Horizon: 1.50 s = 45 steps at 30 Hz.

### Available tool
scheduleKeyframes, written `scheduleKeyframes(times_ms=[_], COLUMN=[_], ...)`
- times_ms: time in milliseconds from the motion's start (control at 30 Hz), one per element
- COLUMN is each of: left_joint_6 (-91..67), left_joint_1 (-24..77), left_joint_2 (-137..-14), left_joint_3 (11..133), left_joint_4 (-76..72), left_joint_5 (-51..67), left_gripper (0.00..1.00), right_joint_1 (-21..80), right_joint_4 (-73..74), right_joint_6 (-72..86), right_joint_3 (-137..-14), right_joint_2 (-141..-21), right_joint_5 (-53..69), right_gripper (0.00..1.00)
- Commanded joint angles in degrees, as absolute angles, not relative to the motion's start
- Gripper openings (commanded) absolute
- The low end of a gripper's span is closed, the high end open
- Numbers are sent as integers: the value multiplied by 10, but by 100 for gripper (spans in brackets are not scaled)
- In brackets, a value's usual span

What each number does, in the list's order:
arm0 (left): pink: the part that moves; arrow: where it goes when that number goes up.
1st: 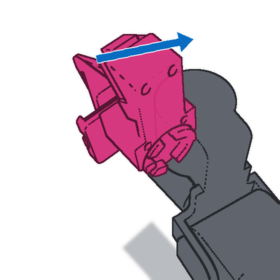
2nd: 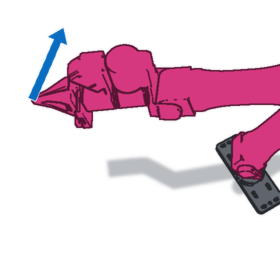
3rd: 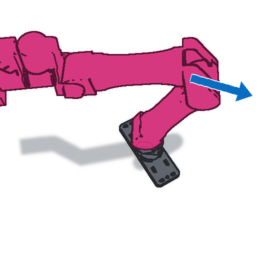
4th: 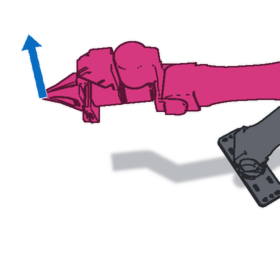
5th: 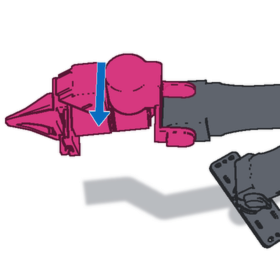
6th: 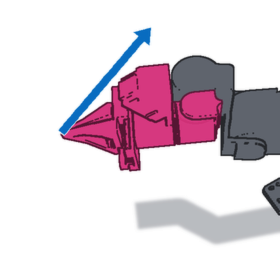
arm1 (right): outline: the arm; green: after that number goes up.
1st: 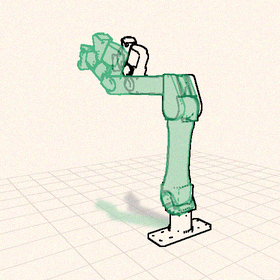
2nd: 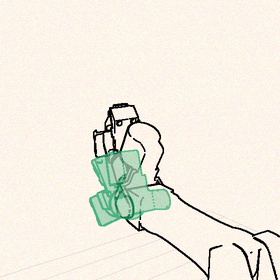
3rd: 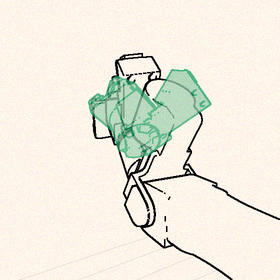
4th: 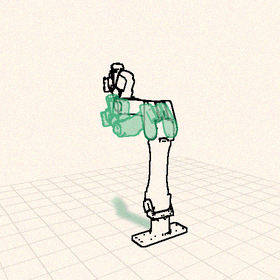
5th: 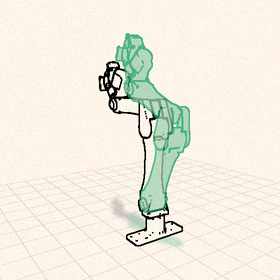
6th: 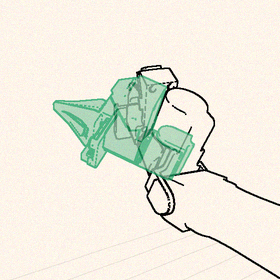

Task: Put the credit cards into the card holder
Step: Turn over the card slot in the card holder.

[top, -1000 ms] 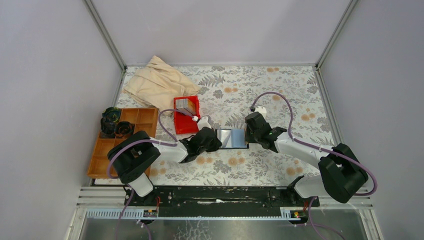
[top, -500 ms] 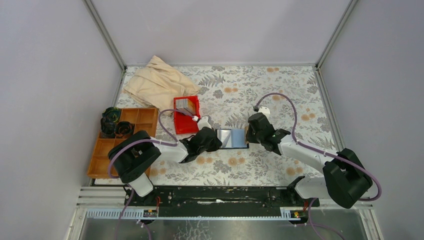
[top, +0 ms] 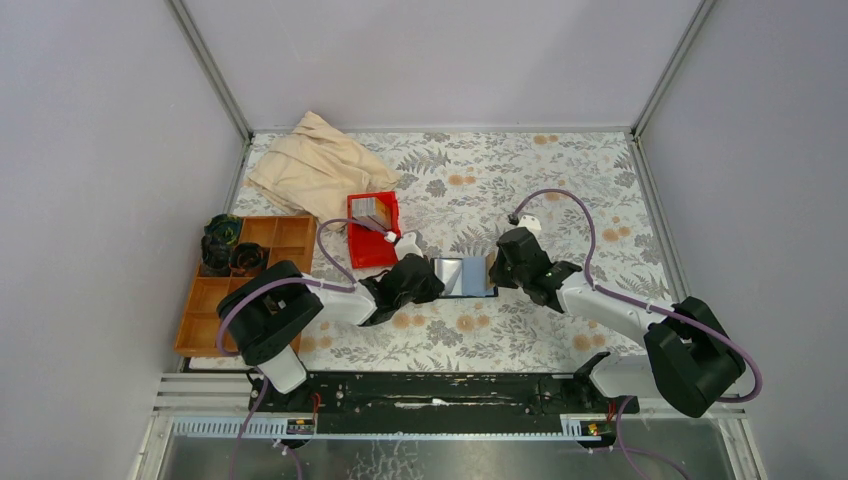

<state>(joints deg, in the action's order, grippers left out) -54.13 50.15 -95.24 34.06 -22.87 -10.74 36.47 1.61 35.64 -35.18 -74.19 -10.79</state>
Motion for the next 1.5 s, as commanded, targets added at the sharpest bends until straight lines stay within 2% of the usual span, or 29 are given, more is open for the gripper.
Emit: scheduleKeyframes(times_ms=[0,1467], left_joint_6=[-535,-535], left_joint_1=[499,499], left_joint_2=[-983,-973], left_joint_3=[328,307], left_joint_4=[-188,-190], left_joint_5=[-114,-116], left_gripper=[9,8], right_joint_1=[361,370], right_joint_4=[-22,-145], right_joint_6=[374,409], right_joint_3=[-354,-377], right_joint_2=[-719,-778], right_joint_5=[-92,-9], right_gripper=[0,0])
